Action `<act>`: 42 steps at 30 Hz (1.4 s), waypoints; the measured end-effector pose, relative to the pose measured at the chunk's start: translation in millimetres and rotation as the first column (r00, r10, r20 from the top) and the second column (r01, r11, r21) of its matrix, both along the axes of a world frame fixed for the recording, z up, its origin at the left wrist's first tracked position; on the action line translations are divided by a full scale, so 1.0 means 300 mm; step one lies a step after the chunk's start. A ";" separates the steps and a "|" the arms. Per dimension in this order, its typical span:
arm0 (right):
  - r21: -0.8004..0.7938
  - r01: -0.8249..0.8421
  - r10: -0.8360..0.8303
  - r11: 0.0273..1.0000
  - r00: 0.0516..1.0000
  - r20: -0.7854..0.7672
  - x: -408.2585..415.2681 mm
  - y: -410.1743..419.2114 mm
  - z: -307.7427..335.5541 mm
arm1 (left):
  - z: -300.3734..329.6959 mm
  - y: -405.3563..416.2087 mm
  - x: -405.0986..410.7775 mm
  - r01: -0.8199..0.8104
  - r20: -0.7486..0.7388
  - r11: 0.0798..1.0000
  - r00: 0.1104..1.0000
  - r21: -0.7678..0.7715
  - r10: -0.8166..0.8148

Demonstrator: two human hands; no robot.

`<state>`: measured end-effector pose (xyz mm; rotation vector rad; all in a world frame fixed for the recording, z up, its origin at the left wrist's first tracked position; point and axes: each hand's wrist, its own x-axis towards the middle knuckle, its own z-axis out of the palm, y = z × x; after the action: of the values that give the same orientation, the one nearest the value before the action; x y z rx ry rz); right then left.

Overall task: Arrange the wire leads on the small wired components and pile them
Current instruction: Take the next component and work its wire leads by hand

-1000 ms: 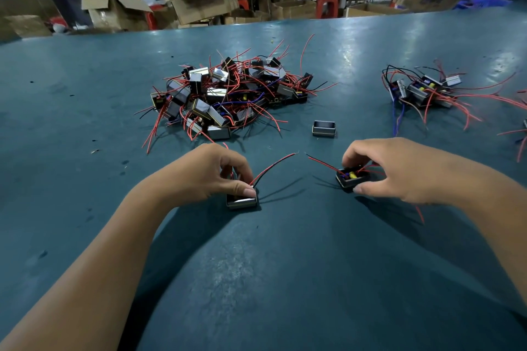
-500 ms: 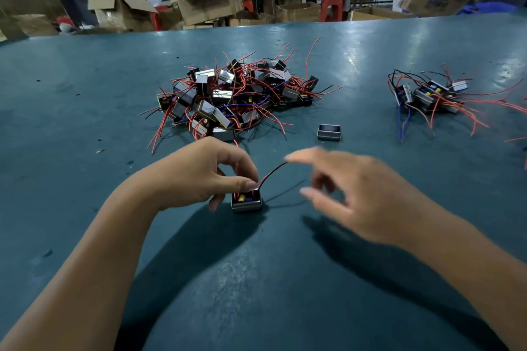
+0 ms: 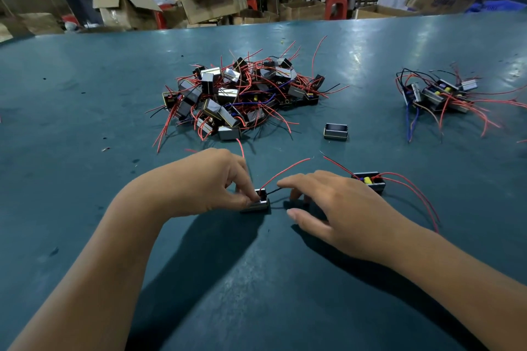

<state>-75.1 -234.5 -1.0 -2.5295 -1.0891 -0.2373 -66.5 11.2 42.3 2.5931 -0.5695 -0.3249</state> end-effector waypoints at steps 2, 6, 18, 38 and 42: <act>-0.005 0.003 -0.003 1.000 1.000 0.005 0.000 0.000 -0.001 | 0.001 -0.003 -0.009 0.000 0.024 0.999 1.000 0.036 0.000; -0.007 -0.002 0.002 1.000 1.000 -0.002 0.004 -0.005 -0.006 | 0.012 0.007 -0.013 0.004 0.053 0.997 0.999 0.077 -0.008; 0.358 0.213 -0.241 0.909 0.970 0.034 0.094 -0.131 0.083 | 0.000 -0.028 -0.028 -0.072 0.105 0.968 0.993 0.240 0.048; 0.198 0.374 -0.384 0.906 0.923 0.008 0.162 -0.256 0.116 | 0.008 -0.054 -0.044 0.008 0.187 0.957 0.980 0.291 -0.065; -0.016 0.364 -0.364 0.931 0.927 -0.092 0.168 -0.274 0.117 | 0.001 -0.047 -0.039 0.005 0.195 0.956 0.979 0.293 -0.065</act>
<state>-24.5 -316.8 34.2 -2.6962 -0.5754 -0.2136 -78.2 -2.8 42.5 2.9273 -0.6840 -0.1649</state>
